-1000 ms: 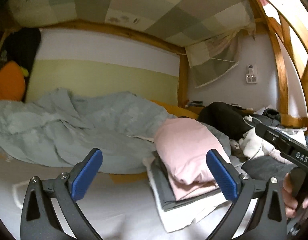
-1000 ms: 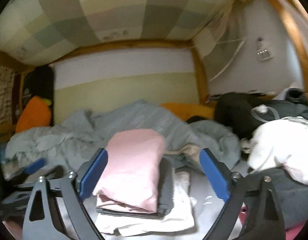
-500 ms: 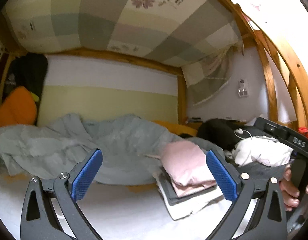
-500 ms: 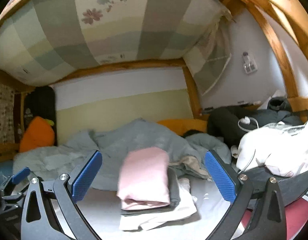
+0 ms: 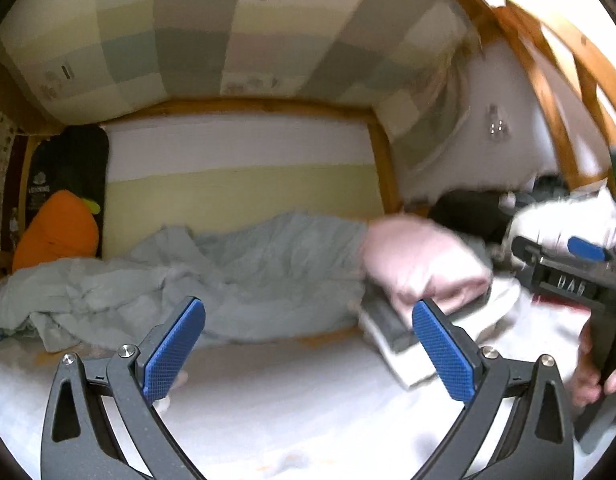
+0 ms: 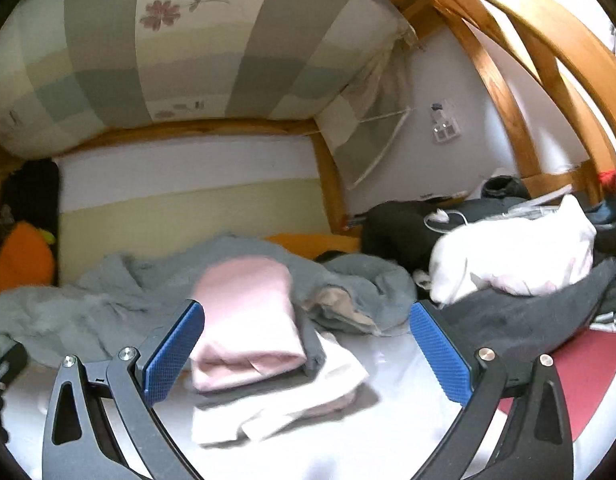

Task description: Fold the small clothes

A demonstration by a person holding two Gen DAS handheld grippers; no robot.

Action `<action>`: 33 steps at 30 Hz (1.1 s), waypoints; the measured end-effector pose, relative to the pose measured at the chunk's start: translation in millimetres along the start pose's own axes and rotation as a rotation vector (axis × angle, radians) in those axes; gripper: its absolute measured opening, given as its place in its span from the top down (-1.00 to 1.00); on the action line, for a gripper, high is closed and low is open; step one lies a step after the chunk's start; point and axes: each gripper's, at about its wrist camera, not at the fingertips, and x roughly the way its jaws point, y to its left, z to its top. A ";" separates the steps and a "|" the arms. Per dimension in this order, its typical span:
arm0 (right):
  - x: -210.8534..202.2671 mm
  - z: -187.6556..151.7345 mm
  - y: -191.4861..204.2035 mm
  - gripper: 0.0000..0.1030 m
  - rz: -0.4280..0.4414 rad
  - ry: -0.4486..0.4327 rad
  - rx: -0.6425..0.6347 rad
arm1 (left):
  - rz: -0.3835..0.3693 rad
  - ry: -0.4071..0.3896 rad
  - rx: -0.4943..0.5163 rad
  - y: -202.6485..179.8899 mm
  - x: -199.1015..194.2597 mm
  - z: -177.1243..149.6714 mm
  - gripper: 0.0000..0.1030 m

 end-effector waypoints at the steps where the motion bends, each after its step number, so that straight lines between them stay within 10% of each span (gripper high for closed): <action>1: 4.9 -2.1 -0.8 -0.99 0.012 0.031 0.003 | -0.012 0.023 -0.002 0.3 4.3 2.3 -1.00; 33: -8.4 -7.2 18.1 -0.99 -0.012 -0.003 -0.087 | 0.028 0.060 -0.038 6.8 10.7 -0.6 -1.00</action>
